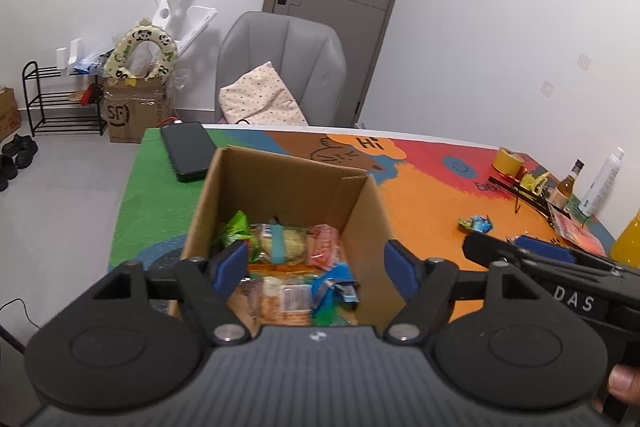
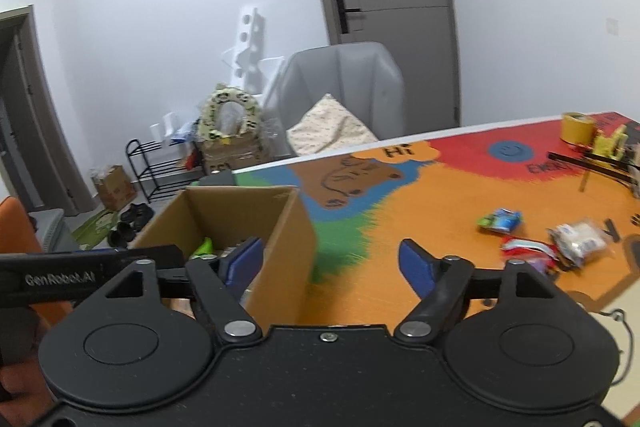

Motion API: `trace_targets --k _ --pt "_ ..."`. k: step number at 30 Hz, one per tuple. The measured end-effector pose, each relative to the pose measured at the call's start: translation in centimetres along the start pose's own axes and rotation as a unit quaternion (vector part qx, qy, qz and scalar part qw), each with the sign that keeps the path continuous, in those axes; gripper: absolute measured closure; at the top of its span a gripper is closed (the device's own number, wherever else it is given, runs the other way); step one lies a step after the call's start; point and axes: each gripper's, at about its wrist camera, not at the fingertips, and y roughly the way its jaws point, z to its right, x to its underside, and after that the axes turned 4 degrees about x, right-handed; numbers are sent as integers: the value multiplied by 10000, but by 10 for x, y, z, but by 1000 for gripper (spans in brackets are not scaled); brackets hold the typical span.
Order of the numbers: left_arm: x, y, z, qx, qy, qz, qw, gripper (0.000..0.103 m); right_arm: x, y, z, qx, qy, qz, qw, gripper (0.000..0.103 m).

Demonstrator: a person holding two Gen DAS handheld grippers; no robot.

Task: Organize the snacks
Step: 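Open both grippers to drop the snacks into the box, then move both grippers back toward the purple pack and remaining snacks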

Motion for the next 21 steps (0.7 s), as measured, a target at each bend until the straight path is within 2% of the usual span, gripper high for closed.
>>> trace_targets --k 4,10,21 --pt "2 8 15 62 71 -102 9999 19 3 -8 20 170 105 4 9998 16" --pt "3 15 40 280 193 -177 9993 16 3 -21 53 441 310 84 9985 8" --pt "5 28 89 548 397 -305 9972 14 9 -37 110 766 649 157 9948 6"
